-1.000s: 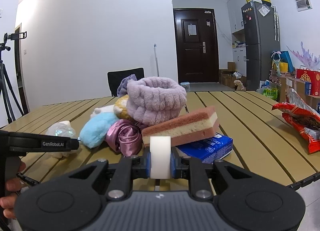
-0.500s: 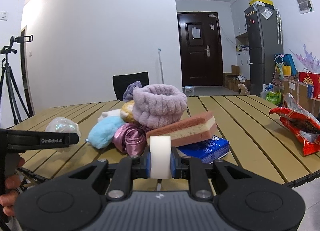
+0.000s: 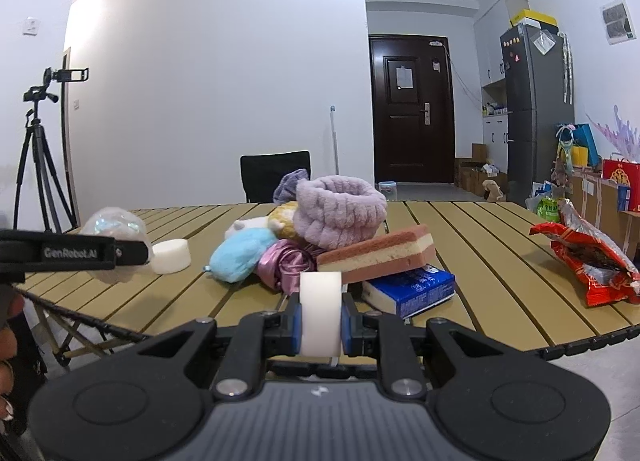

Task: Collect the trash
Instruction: 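Lift the bag with the left gripper and carry it over the black bin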

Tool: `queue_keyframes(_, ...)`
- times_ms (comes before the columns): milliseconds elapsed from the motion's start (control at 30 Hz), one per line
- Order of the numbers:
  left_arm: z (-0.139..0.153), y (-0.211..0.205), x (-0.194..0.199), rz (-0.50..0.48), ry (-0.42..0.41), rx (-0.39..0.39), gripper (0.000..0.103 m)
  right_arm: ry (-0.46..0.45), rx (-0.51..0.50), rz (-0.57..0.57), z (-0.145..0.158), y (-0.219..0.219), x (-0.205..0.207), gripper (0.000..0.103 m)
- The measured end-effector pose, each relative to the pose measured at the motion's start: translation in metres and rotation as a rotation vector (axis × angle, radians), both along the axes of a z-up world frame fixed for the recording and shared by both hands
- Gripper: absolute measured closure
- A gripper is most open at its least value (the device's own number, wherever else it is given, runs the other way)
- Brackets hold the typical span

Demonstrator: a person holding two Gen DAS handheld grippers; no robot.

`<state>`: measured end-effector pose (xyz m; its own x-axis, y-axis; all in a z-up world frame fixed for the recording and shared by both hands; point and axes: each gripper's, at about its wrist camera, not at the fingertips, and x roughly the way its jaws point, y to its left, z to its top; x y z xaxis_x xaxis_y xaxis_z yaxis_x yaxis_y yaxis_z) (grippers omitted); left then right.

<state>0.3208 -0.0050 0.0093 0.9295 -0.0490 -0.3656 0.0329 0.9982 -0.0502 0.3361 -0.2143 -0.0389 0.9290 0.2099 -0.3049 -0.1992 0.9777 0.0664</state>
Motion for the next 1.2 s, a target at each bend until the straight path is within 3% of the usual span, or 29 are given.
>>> queue_keyframes(467, -0.019, 0.016, -0.071, 0.003, 0.041, -0.029, 0.058, 0.056, 0.009, 0.021, -0.018, 0.006, -0.057, 0.085)
queue_keyframes(1200, -0.079, 0.027, -0.147, 0.004, 0.226, 0.035, 0.058, 0.210, -0.047, -0.046, -0.068, -0.012, -0.129, 0.085)
